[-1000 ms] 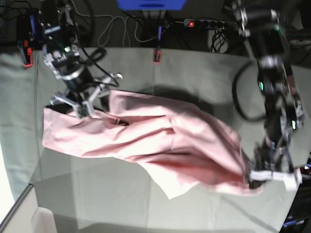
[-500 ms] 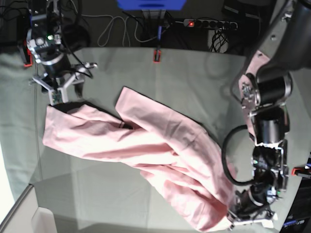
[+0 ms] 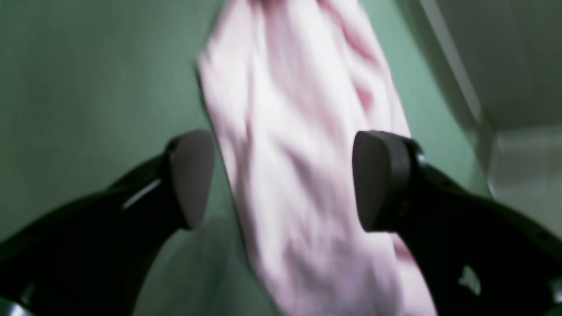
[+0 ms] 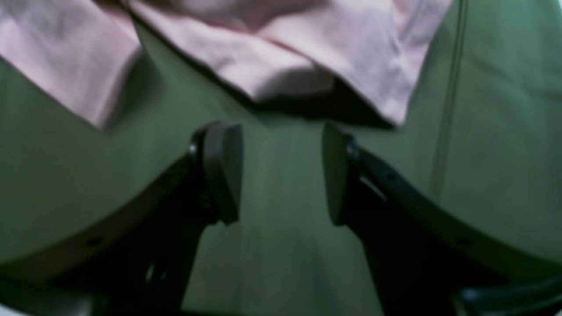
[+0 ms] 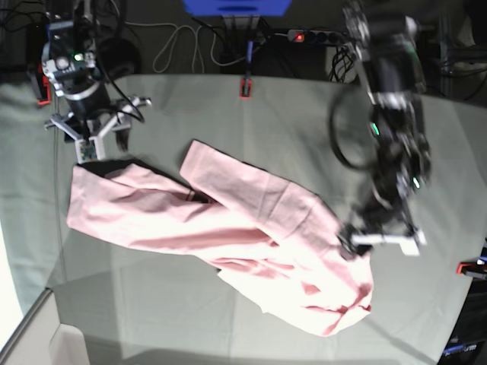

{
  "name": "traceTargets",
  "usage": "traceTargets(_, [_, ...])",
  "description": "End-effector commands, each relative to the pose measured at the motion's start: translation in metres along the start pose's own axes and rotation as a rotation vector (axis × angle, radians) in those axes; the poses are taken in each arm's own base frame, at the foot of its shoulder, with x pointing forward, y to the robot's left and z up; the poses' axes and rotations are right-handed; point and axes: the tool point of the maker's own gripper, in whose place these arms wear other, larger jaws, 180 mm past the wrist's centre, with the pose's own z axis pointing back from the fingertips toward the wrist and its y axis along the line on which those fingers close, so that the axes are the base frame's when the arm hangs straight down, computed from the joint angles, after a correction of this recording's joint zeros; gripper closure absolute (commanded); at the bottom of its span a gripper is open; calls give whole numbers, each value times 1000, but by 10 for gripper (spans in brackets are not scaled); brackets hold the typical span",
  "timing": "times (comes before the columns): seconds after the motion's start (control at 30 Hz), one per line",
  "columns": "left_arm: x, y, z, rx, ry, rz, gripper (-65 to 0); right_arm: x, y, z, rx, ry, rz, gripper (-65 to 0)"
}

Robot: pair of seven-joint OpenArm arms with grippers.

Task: Layout the t-shirt on the table in an organized manner, then fold the t-shirt properly
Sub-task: 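Grasp the shirt edge with the left gripper and pull it away from the right gripper, then lift the shirt with both grippers and lay it flat on the table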

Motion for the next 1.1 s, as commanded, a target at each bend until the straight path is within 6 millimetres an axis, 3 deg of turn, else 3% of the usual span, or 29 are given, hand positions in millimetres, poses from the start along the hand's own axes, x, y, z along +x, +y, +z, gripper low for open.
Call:
traceTargets(0.0, [-1,-7,2,-25,-10,-2,-476,13,-5,1,-8,-46,9,-296])
traceTargets(0.13, [-71,0,8,-12,132,-31,-476,13,-4,0,-6,-46,5,-296])
traceTargets(0.2, [-94,-2,10,-18,173,-46,-476,13,-1,0,-4,-47,0,-296])
traceTargets(0.47, [-151,-17,3,-39,228,-73,-467,14,-4,0,-9,-46,0,-296])
traceTargets(0.57, [-158,-26,-1,-59,245,-97,-358,10,-4,1,-9,-37,0,-295])
traceTargets(0.73, [-147,-35,2,-81,221,-102,0,6,-4,2,-9,-30,0,-295])
traceTargets(0.83, [-139,-37,13,-99,190,-109,-22,9,-5,1,-10,-36,1,-295])
traceTargets(1.0, [-78,-23,53,-115,37,-183,-2,21,-7,-3,-15,-63,1,-298])
traceTargets(1.07, [-46,-6,75,-89,-34,-218,-2,23,-7,-3,-16,-67,1,-298])
